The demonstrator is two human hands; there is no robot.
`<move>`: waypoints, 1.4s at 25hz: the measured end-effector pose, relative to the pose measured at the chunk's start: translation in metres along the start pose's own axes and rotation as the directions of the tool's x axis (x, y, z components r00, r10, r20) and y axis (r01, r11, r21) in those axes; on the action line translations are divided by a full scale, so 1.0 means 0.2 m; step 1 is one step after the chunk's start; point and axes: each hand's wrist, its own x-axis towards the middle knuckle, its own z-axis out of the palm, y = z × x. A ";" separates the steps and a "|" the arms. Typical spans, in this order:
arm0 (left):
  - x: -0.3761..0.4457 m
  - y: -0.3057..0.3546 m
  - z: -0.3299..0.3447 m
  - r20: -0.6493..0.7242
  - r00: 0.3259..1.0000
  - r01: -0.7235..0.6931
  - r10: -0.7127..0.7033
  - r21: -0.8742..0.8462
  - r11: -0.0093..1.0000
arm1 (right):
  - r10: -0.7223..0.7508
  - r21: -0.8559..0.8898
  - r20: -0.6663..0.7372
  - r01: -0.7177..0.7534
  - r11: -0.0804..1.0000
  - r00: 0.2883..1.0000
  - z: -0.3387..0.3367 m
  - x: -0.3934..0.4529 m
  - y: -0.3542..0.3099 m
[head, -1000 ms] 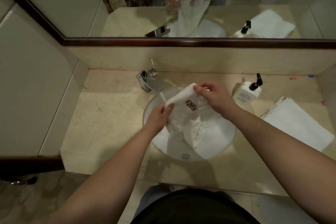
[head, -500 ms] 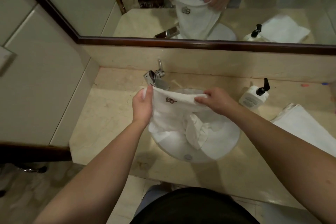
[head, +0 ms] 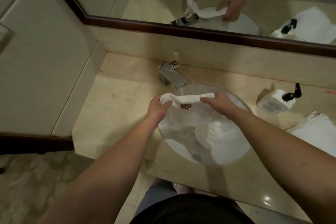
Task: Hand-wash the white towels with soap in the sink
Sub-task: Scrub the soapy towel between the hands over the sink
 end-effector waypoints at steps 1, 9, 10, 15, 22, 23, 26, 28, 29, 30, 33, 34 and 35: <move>0.04 -0.01 -0.01 -0.006 1.000 -0.002 0.002 -0.019 1.000 | 0.006 -0.047 0.013 -0.005 0.999 1.000 0.03 0.04 -0.02; 0.30 -0.06 -0.11 0.097 0.978 -0.205 0.182 0.353 0.913 | -0.046 -0.226 -0.232 -0.008 0.974 0.972 0.14 0.32 -0.08; 0.34 -0.06 -0.12 0.091 0.975 -0.220 0.201 0.398 0.890 | -0.042 -0.218 -0.266 -0.018 0.976 0.963 0.16 0.34 -0.10; 0.44 -0.06 -0.16 0.044 0.958 -0.237 0.283 0.676 0.697 | 0.037 -0.282 -0.203 -0.095 0.955 0.978 0.21 0.43 -0.16; 0.53 -0.09 -0.14 0.051 0.991 0.115 -0.128 0.195 0.974 | 0.077 -0.023 0.031 -0.077 0.997 0.997 0.15 0.48 -0.17; 0.54 -0.10 -0.15 0.110 0.983 0.130 -0.149 0.167 0.977 | 0.066 0.026 0.066 -0.068 0.997 0.996 0.15 0.48 -0.15; 0.56 -0.12 -0.17 0.101 0.995 -0.017 -0.021 0.360 0.933 | 0.137 -0.014 0.039 -0.136 0.991 0.990 0.13 0.49 -0.13; 0.55 -0.14 -0.17 0.034 0.996 -0.092 0.086 0.488 0.868 | 0.181 -0.136 0.000 -0.179 0.974 0.983 0.13 0.49 -0.12; 0.55 -0.14 -0.16 0.014 0.994 -0.103 0.112 0.517 0.850 | 0.177 -0.183 -0.015 -0.176 0.967 0.984 0.12 0.48 -0.12; 0.54 -0.13 -0.16 0.007 0.993 -0.104 0.120 0.541 0.835 | 0.151 -0.201 -0.017 -0.151 0.968 0.988 0.12 0.48 -0.12; 0.53 -0.14 -0.13 -0.009 0.999 -0.039 0.048 0.438 0.898 | 0.050 -0.165 -0.004 -0.050 0.985 0.999 0.12 0.46 -0.11; 0.54 -0.14 -0.13 -0.024 1.000 0.005 0.003 0.339 0.941 | 0.030 -0.139 -0.014 -0.031 0.990 0.999 0.12 0.46 -0.12; 0.55 -0.16 -0.13 -0.031 0.998 0.053 -0.048 0.223 0.973 | 0.014 -0.087 -0.028 -0.016 0.996 1.000 0.13 0.45 -0.12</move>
